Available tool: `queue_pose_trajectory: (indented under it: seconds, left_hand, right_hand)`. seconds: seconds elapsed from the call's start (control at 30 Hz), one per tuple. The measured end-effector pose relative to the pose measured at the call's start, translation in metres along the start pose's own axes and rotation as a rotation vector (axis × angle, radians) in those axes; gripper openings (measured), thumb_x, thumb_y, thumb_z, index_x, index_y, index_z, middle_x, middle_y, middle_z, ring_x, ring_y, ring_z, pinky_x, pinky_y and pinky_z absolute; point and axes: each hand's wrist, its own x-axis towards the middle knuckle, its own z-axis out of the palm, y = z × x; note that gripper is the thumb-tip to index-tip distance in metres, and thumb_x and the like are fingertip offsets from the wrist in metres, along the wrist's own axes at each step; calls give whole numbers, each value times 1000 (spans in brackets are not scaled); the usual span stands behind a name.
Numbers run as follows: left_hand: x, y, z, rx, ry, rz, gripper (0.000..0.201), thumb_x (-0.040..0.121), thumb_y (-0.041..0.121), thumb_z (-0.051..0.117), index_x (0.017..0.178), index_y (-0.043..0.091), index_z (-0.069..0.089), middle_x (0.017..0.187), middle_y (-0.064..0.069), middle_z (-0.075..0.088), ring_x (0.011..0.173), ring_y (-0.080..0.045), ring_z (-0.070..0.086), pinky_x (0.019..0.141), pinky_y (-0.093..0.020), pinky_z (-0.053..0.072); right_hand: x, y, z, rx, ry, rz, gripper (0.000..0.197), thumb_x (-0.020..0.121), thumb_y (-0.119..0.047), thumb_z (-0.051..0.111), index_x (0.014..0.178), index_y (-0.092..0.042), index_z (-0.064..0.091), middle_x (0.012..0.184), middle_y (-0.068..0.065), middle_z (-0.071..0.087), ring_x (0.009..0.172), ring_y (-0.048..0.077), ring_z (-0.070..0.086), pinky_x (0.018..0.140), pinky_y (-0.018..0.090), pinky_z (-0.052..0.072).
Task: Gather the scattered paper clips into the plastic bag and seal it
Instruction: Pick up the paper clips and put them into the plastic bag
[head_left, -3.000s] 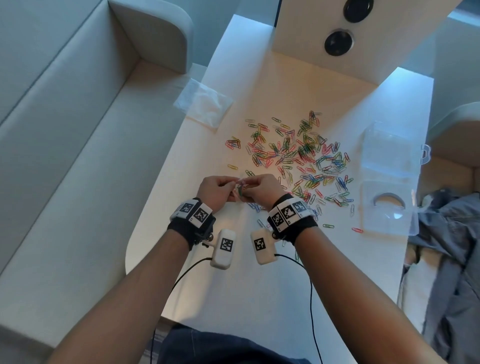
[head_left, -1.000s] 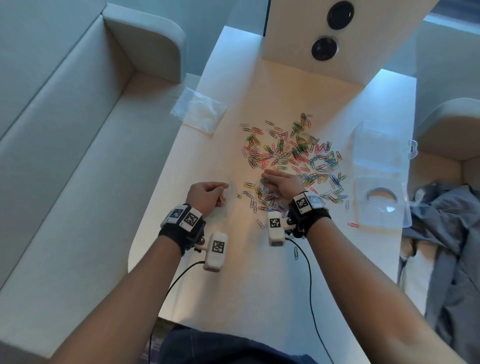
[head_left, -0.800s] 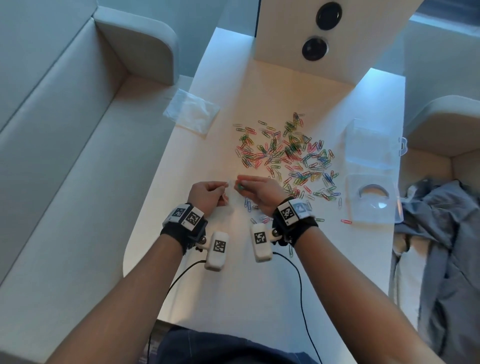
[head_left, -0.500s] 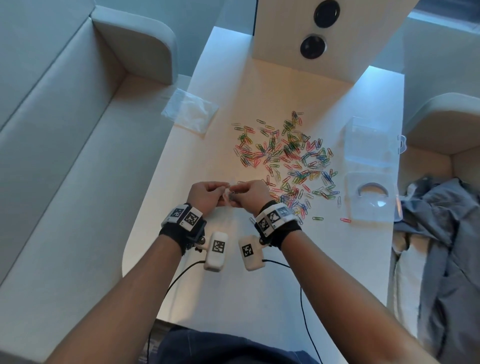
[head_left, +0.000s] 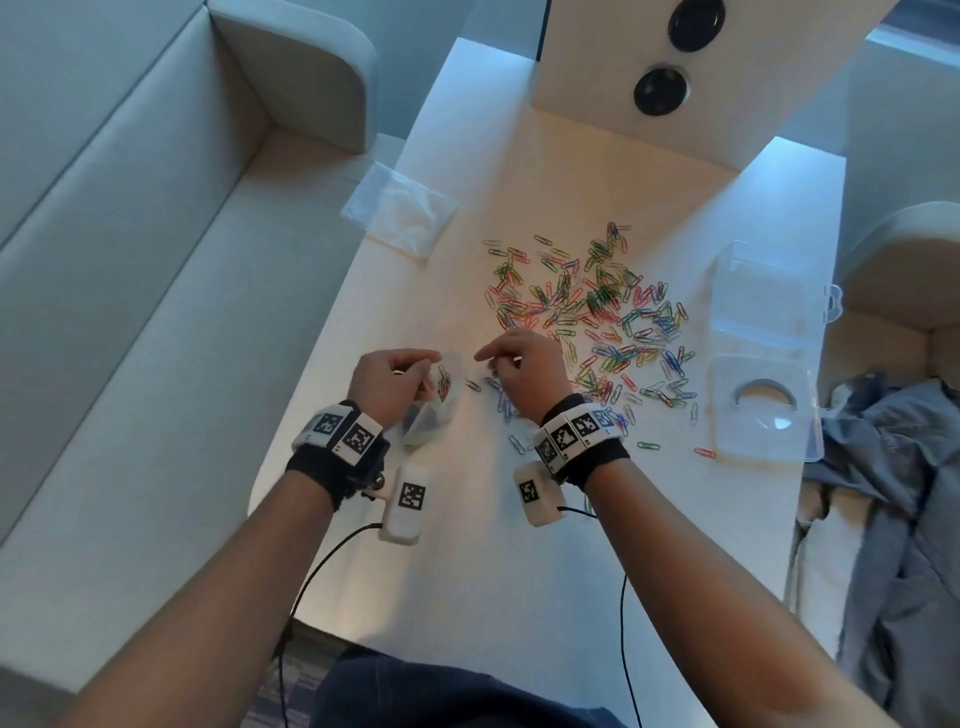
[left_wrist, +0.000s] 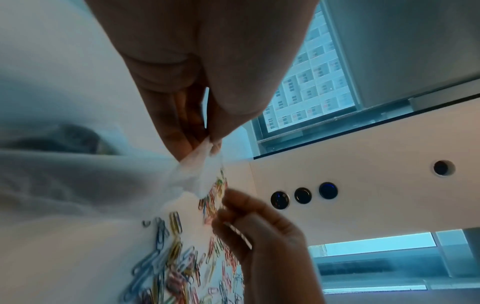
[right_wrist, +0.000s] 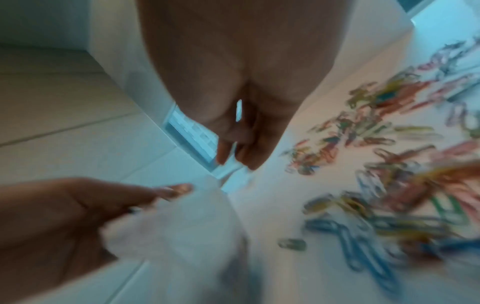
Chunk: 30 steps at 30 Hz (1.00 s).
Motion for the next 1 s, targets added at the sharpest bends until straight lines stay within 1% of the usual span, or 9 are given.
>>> queue_pose_trajectory:
  seconds: [0.13,0.2,0.3,0.43,0.57,0.7,0.77,0.9,1.0]
  left_hand:
    - [2,-3,-25,10,57,10,19,94,9,58,96,18,74,75,-9,70,71,-23,66,82,-39,58]
    - [2,-4,-30,-1,60,10,20,94,8,57,96,17,74,74,-10,69,72,-24,65,84,-42,58]
    - [1,-8,-31,-1,49,-5,22,94,9,58,92,22,75,74,-8,70,72,-23,65,85,-42,58]
    - [-3,-10,-22,-9,34,-29,21,94,8,58,93,21,75,73,-8,71,71,-22,66,83,-41,58]
    - [-7,-10,-8,-14,23,-53,19,93,9,58,99,15,75,80,-5,72,74,-21,67,84,-39,58]
    - [-11,-9,8,7,5,-54,20,93,6,57,101,8,75,84,-8,73,69,-14,67,71,-22,58]
    - [-12,-8,15,28,-14,-47,19,93,5,56,97,8,74,87,-13,73,71,-18,66,66,-17,56]
    - [-14,-9,26,64,-45,-39,21,93,6,57,88,18,73,87,-15,73,74,-23,65,82,-34,58]
    - [-13,-9,35,66,-67,-46,21,92,8,59,86,21,75,88,-15,75,72,-23,66,85,-40,59]
  right_hand:
    - [-6,34,24,-730,-410,-277,42,96,-34,52,137,-25,52,154,9,37,141,32,33,113,55,31]
    - [-11,50,28,-953,-582,-323,65,95,-48,47,152,-24,26,163,6,12,149,31,13,116,61,17]
    - [-15,66,14,-1056,-550,-231,81,94,-59,36,156,-18,3,164,2,-4,150,30,0,115,66,10]
    - [-32,80,-6,-1041,-432,-121,69,99,-52,33,155,-17,12,164,7,4,148,40,7,114,65,19]
    - [-43,84,-14,-894,-282,-239,38,93,-12,58,131,-8,54,136,17,51,127,37,49,102,45,48]
    - [-37,83,-23,-726,-214,-192,18,89,-5,62,103,-10,72,101,8,66,88,24,62,80,38,58]
    - [-36,78,-30,-515,-77,-42,15,87,-6,66,96,-10,77,95,8,72,82,23,66,81,36,57]
    - [-43,76,-46,-30,204,427,13,81,-20,77,93,-15,80,87,3,76,78,14,68,80,26,56]
    - [-53,70,-52,679,319,659,12,84,-6,73,96,-4,74,98,15,73,87,23,72,79,31,61]
